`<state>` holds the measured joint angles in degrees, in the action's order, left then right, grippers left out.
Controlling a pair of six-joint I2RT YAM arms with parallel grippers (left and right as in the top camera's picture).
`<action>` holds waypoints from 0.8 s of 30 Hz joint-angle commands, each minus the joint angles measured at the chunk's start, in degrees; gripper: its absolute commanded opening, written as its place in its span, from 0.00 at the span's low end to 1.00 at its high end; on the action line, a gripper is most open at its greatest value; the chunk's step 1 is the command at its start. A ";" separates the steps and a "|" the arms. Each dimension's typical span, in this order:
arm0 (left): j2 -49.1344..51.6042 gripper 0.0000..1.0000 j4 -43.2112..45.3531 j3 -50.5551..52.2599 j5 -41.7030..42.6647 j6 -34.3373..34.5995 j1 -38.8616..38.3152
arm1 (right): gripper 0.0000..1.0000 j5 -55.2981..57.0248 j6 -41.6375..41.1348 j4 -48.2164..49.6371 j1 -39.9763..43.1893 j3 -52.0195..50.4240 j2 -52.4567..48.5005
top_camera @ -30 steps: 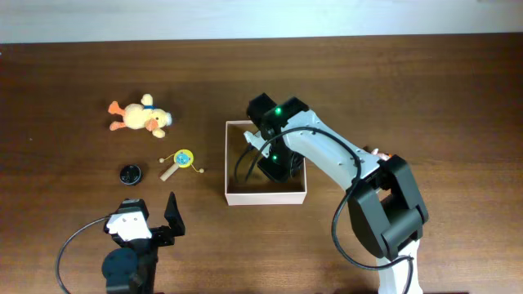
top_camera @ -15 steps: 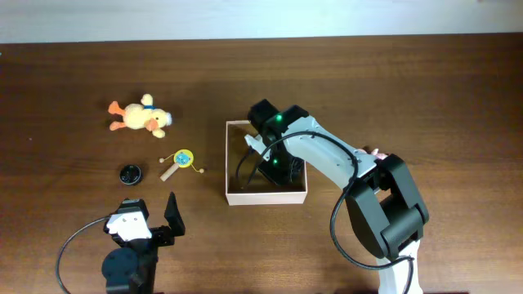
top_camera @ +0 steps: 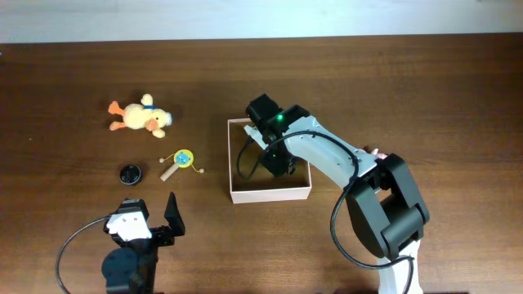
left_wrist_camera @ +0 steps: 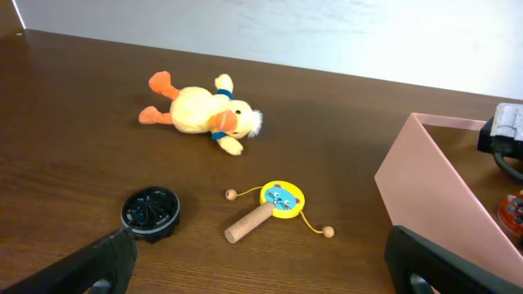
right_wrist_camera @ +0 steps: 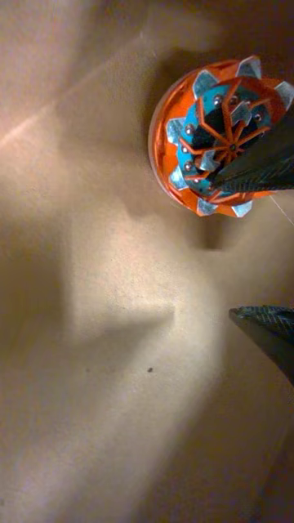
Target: Pack container
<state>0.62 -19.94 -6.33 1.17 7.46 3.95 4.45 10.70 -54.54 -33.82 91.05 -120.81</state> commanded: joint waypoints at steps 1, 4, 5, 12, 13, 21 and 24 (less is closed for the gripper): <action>-0.28 0.99 -0.02 0.24 0.79 -0.92 0.39 | 0.35 2.60 0.00 0.85 0.59 -0.50 1.42; -0.28 0.99 -0.02 0.24 0.79 -0.92 0.39 | 0.35 4.28 -0.02 1.90 0.59 -0.50 1.42; -0.28 0.99 -0.02 0.24 0.79 -0.92 0.39 | 0.35 4.87 0.00 2.29 0.59 -0.50 1.42; -0.28 0.99 -0.02 0.24 0.79 -0.92 0.39 | 0.36 5.99 0.00 5.07 0.61 -0.50 1.42; -0.28 0.99 -0.02 0.24 0.79 -0.92 0.39 | 0.36 6.12 0.00 5.49 0.61 -0.50 1.42; -0.28 0.99 -0.02 0.24 0.79 -0.92 0.39 | 0.40 7.23 0.00 8.48 2.03 -0.50 1.42; -0.28 0.99 -0.02 0.24 0.79 -0.92 0.39 | 0.40 7.21 0.00 8.48 2.89 -0.50 1.42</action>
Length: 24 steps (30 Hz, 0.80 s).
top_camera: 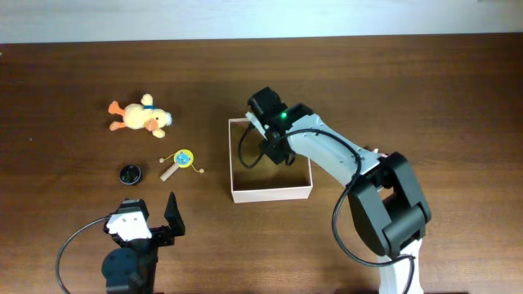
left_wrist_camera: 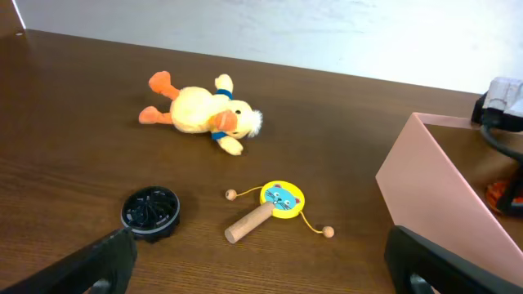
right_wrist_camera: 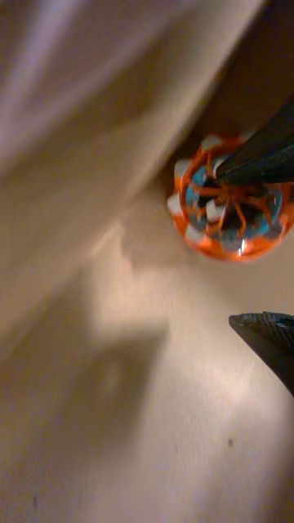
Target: Pack container
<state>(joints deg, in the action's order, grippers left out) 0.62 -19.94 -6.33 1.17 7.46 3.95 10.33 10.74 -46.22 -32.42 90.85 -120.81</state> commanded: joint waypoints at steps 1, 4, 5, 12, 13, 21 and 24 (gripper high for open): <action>-0.28 0.99 -0.02 0.24 0.79 -0.92 0.39 | 0.40 1.31 -0.04 0.11 1.81 -0.31 1.42; -0.28 0.99 -0.02 0.24 0.79 -0.92 0.39 | 0.40 1.31 -0.04 -0.07 2.47 -0.31 1.42; -0.28 0.99 -0.02 0.24 0.79 -0.92 0.39 | 0.40 1.31 -0.04 -0.09 2.51 -0.31 1.42; -0.28 0.99 -0.02 0.24 0.79 -0.92 0.39 | 0.41 0.68 -0.07 0.02 2.45 -0.17 1.42; -0.28 0.99 -0.02 0.24 0.79 -0.92 0.39 | 0.41 0.66 -0.07 0.02 2.45 -0.17 1.42; -0.28 0.99 -0.02 0.24 0.79 -0.92 0.39 | 0.41 -2.38 -0.04 -0.02 2.45 0.70 1.46; -0.28 0.99 -0.02 0.24 0.79 -0.92 0.39 | 0.42 -3.54 -0.04 -0.24 2.43 1.90 1.53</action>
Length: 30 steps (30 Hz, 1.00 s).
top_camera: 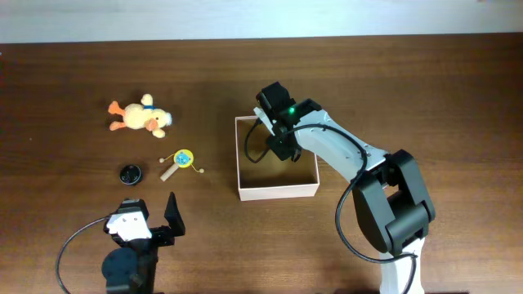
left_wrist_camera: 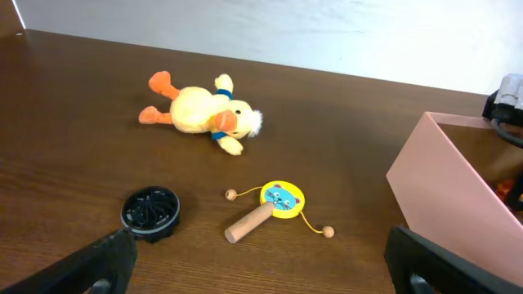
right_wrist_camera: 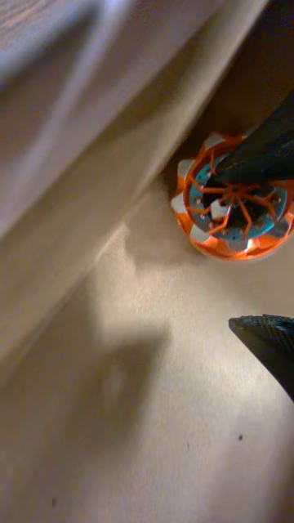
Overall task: Pack container
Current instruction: 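Release the orange toy in the box and raise the right gripper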
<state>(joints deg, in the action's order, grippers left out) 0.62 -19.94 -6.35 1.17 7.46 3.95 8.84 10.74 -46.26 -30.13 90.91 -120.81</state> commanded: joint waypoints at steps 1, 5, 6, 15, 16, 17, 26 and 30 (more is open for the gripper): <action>-0.28 0.99 -0.02 0.26 0.79 -0.92 0.39 | 0.42 -2.47 -0.04 -0.50 0.11 2.54 1.53; -0.28 0.99 -0.02 0.26 0.79 -0.92 0.39 | 0.43 -5.81 -0.07 -2.82 0.11 5.97 1.53; -0.28 0.99 -0.02 0.26 0.79 -0.92 0.39 | 0.45 -6.58 -0.07 -3.56 0.11 6.88 1.53; -0.28 0.99 -0.02 0.26 0.79 -0.92 0.39 | 0.45 -8.44 -0.46 -14.27 -0.87 18.80 1.53; -0.28 0.99 -0.02 0.26 0.79 -0.92 0.39 | 0.45 -8.44 -0.46 -15.26 -0.98 20.13 1.53; -0.28 0.99 -0.02 0.26 0.79 -0.92 0.39 | 0.45 -8.44 -0.46 -16.65 -1.03 22.01 1.53; -0.28 0.99 -0.02 0.26 0.79 -0.92 0.39 | 0.46 -6.80 -0.59 -23.21 1.31 34.38 1.55; -0.28 0.99 -0.02 0.26 0.79 -0.92 0.39 | 0.50 -0.74 -3.52 -23.26 5.29 35.43 1.55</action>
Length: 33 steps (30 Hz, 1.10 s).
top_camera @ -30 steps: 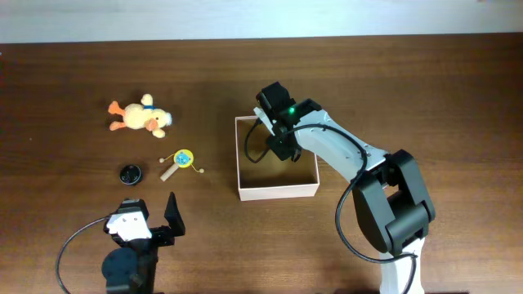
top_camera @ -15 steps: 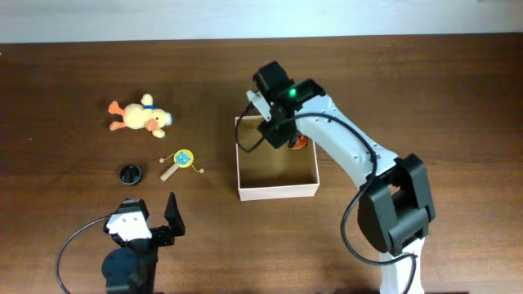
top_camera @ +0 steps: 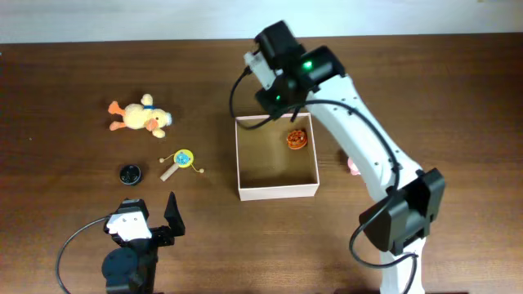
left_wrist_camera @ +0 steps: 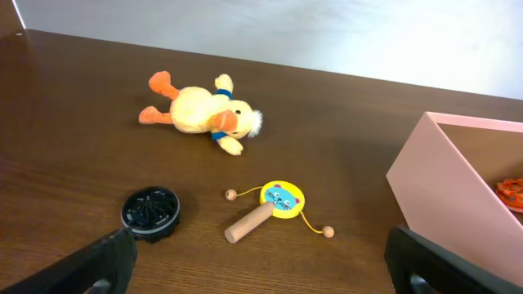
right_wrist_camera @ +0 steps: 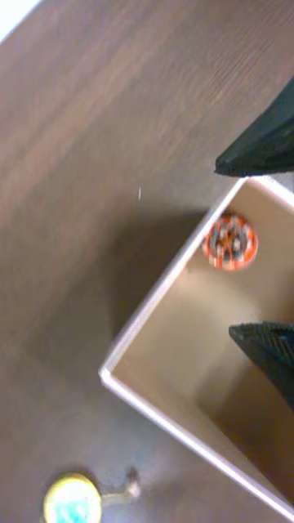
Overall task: Pack container
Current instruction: 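Release the orange toy in the box and raise the right gripper, then move the right gripper down onto the pink plush pig and grasp it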
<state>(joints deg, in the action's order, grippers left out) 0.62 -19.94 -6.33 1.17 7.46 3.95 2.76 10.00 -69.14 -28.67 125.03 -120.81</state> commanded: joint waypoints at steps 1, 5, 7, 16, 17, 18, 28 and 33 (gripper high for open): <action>-0.28 0.99 -0.02 0.24 0.79 -0.92 0.39 | 0.50 6.71 -3.56 -0.44 5.25 1.31 1.53; -0.28 0.99 -0.02 0.24 0.79 -0.92 0.39 | 0.55 9.14 -7.52 -0.09 12.55 1.31 1.53; -0.28 0.99 -0.02 0.24 0.79 -0.92 0.39 | 0.55 9.14 -8.98 0.22 15.78 1.31 1.53; -0.28 0.99 -0.02 0.24 0.79 -0.92 0.39 | 0.65 9.03 -15.58 1.03 26.71 0.66 1.27; -0.28 0.99 -0.02 0.24 0.79 -0.92 0.39 | 0.68 8.83 -16.72 1.05 27.26 0.42 1.18; -0.28 0.99 -0.02 0.24 0.79 -0.92 0.39 | 0.69 8.20 -17.22 1.11 27.78 0.13 1.05; -0.28 0.99 -0.02 0.24 0.79 -0.92 0.39 | 0.68 5.86 -20.00 -5.25 28.44 -5.05 -0.66; -0.28 0.99 -0.02 0.24 0.79 -0.92 0.39 | 0.67 5.86 -19.98 -7.69 28.41 -8.46 -0.66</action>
<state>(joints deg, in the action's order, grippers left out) 0.62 -19.94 -6.33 1.17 7.46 3.95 9.15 -8.91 -76.05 -0.19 118.30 -121.03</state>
